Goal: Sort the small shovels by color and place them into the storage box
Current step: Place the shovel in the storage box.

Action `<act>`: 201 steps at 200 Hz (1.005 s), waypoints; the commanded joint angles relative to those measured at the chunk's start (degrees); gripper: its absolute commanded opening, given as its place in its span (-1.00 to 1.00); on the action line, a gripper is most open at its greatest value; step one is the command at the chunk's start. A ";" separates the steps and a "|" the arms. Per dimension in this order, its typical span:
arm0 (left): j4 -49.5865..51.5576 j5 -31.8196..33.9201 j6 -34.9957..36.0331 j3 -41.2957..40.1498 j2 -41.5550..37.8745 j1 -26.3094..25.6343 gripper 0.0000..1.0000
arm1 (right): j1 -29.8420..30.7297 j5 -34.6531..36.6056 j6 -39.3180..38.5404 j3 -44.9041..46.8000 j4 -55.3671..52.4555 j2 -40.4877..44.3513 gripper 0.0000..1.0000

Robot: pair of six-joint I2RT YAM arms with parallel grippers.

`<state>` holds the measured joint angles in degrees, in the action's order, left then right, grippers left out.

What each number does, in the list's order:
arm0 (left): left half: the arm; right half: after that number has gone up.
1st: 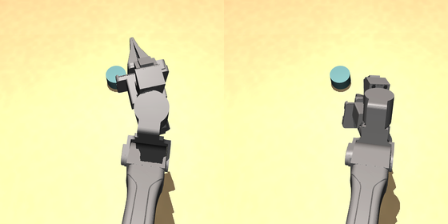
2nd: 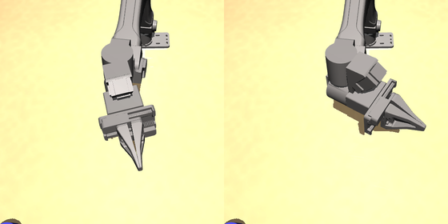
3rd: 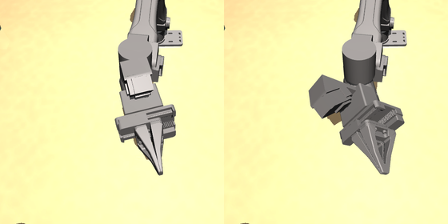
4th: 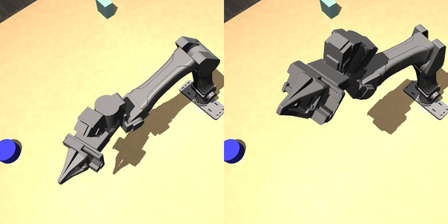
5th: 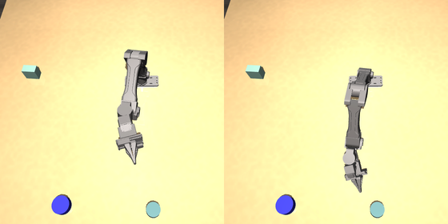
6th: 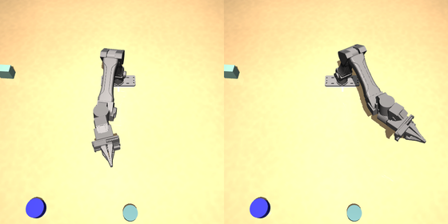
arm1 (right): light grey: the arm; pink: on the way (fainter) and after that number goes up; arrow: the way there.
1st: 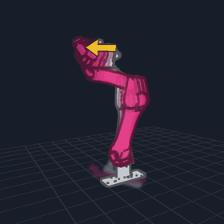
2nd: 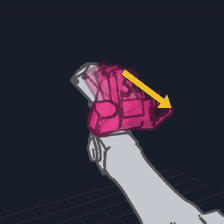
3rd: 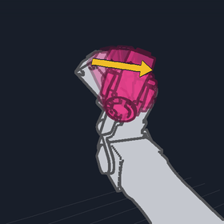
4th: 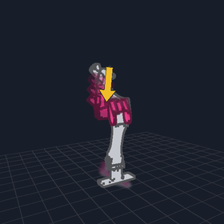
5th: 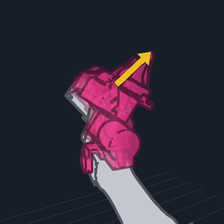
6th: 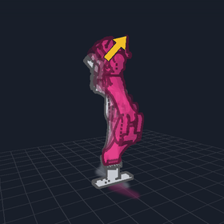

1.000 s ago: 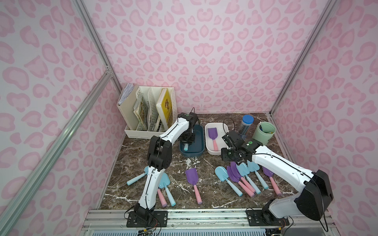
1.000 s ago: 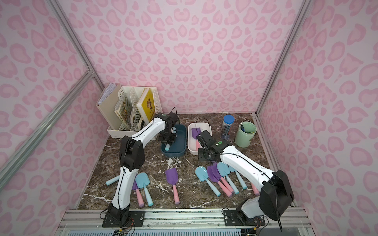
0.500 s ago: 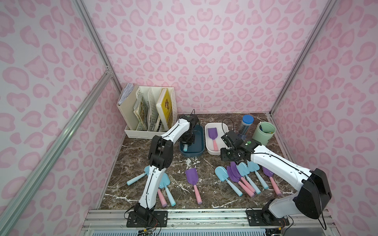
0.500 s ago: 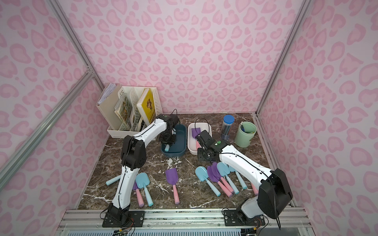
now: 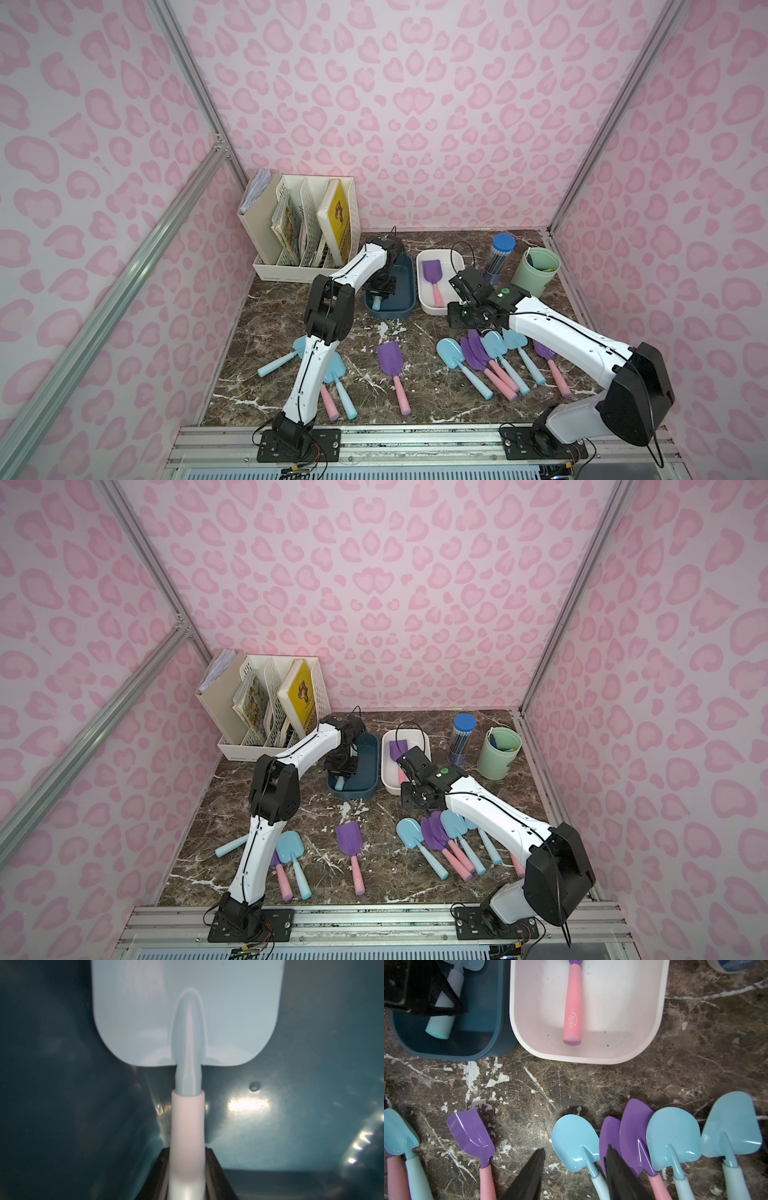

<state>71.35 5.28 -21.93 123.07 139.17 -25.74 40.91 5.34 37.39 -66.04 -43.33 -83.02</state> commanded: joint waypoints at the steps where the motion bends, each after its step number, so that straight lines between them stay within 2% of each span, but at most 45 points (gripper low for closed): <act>1: 0.81 0.53 0.31 0.33 0.31 0.07 -0.55 | 0.14 1.08 -0.11 0.42 0.17 0.47 0.06; 67: 2.03 1.49 0.58 0.33 -1.74 0.07 -0.20 | 0.14 1.16 -0.01 1.17 0.53 2.23 0.06; 122: 3.23 0.79 0.31 1.19 -4.87 -0.30 -0.07 | 0.12 2.34 0.32 0.75 -0.49 5.26 0.06; 165: 3.97 1.09 -0.37 0.80 -11.90 -1.20 -0.03 | 0.11 3.18 0.93 0.56 -2.34 6.64 0.07; 201: 1.17 -0.09 -2.00 -5.33 -21.30 -1.42 0.04 | 0.05 2.68 0.67 0.06 -3.66 6.41 0.07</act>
<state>73.30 5.98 -22.35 120.68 122.61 -27.11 40.95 7.55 37.71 -65.28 -45.23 -76.55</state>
